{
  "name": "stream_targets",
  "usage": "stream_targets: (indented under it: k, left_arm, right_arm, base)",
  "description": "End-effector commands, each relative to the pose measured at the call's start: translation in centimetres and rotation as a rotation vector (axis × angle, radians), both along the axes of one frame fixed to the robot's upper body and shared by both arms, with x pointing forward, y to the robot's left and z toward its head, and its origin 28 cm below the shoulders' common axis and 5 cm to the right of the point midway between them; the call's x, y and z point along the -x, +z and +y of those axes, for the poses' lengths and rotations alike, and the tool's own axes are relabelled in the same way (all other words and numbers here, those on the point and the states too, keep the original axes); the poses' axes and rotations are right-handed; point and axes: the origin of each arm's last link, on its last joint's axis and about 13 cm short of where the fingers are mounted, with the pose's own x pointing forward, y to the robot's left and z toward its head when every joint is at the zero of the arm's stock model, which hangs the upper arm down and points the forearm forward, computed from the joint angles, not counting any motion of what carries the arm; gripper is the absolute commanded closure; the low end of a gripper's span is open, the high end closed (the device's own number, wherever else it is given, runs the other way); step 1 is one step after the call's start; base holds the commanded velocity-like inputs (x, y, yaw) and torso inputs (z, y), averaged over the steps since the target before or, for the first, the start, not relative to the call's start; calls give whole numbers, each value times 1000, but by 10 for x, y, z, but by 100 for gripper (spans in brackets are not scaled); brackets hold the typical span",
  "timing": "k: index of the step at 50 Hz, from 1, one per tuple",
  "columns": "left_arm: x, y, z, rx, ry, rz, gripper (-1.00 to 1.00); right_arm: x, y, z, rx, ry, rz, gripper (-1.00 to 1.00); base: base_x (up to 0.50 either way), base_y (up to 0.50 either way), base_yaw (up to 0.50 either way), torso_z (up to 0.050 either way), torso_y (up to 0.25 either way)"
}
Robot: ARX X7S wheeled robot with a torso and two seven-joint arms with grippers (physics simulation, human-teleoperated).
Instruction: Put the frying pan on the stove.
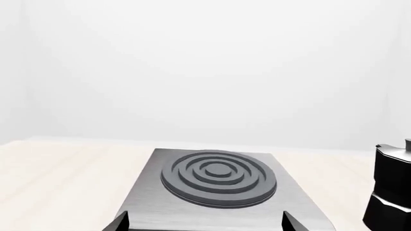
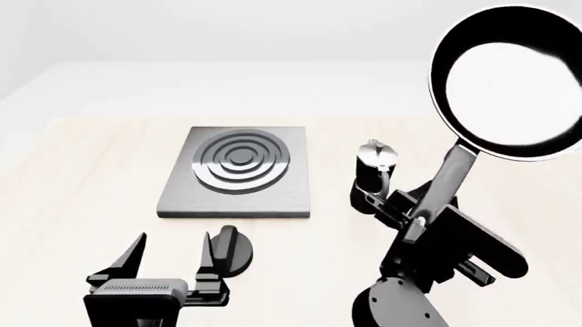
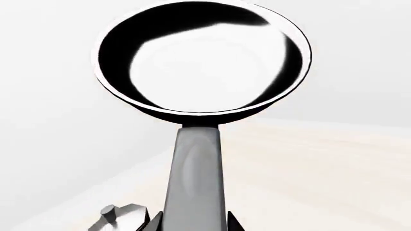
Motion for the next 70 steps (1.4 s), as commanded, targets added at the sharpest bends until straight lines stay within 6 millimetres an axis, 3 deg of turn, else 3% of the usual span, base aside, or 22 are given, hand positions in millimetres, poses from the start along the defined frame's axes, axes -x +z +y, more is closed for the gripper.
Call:
stream_targets:
  k: [1,14,17,37,49,70]
  left_arm:
    - [0,0,0,0,2,-2,-100]
    - [0,0,1,0,5,-2,-100]
    - [0,1,1,-1,6,-3,-100]
    - [-1,0,0,-3,4,1,-100]
    - [-1,0,0,-2,5,2,-100]
    - [-2,-1,0,-3,5,3,-100]
  right_arm:
    - [4,8,6,81,118,-66,100]
    - [3,2,20,159,306,-72,100]
    - [5,1,21,166,422,-103,100]
    - [12,-4,19,225,729,-103,100]
    - [12,1,19,283,825,-60,100]
    - [-23,23,-1,374,984,52,100]
  base:
    - [0,0,0,0,0]
    - [0,0,0,1,2]
    - [0,0,0,0,0]
    - [0,0,0,0,2]
    - [0,0,0,1,2]
    - [0,0,0,0,2]
